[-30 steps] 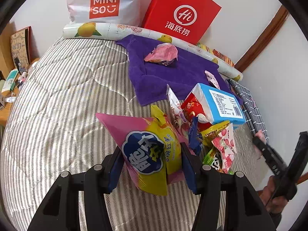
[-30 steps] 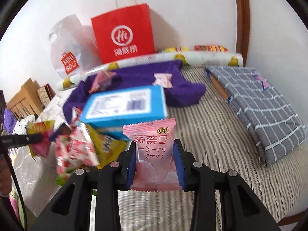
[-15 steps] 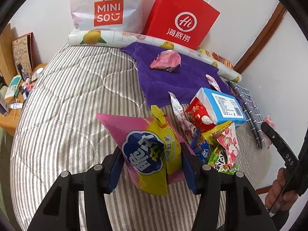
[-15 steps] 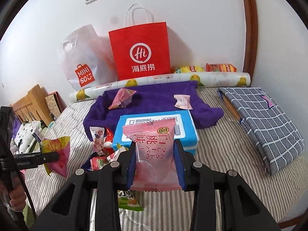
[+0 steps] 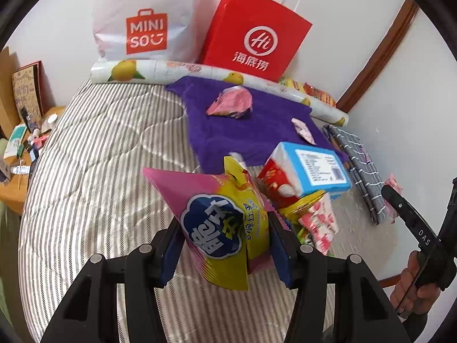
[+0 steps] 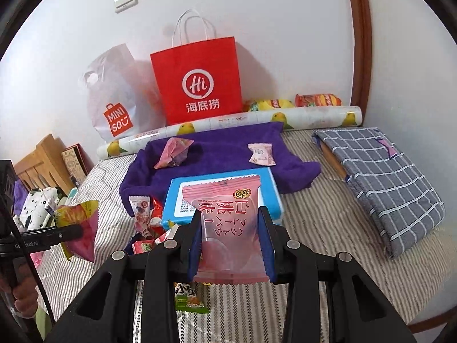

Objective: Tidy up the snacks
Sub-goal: 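Carry both packets over the purple towel with both tools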

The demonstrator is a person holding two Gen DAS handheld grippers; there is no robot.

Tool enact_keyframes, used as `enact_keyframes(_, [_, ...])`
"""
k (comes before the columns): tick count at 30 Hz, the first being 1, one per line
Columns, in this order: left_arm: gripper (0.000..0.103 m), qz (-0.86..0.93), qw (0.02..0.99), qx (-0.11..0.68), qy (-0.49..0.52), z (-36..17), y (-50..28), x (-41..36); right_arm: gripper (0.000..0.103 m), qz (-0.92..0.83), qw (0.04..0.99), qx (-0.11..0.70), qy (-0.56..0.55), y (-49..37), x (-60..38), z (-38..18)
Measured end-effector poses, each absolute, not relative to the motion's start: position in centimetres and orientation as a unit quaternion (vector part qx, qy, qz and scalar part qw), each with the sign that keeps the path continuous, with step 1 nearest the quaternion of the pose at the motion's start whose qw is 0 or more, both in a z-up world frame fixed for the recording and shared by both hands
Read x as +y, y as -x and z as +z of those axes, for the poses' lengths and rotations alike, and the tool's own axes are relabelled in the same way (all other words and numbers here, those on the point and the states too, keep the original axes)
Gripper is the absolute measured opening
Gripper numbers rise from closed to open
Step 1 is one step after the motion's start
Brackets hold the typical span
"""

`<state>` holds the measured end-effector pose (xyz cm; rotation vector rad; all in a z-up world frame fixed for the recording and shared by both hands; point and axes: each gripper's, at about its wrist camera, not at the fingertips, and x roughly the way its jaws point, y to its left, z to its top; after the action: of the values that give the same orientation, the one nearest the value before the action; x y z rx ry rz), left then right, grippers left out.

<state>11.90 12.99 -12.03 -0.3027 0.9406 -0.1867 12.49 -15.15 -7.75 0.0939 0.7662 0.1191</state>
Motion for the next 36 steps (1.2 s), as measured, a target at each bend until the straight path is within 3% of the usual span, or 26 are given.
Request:
enact_keyframes(23, [0.053,-0.074,0.891,0.423,0.15,-7.6,-17.7,8.5,0.035,0.079,0.933,0.35,-0.024,-16.9,-18.2,-2.4])
enact_keyframes(36, [0.053,-0.046,0.885,0.44,0.146,-9.7,-25.0,9.1,0.035,0.104,0.924,0.367,-0.034,-25.6,-17.9,-6.0])
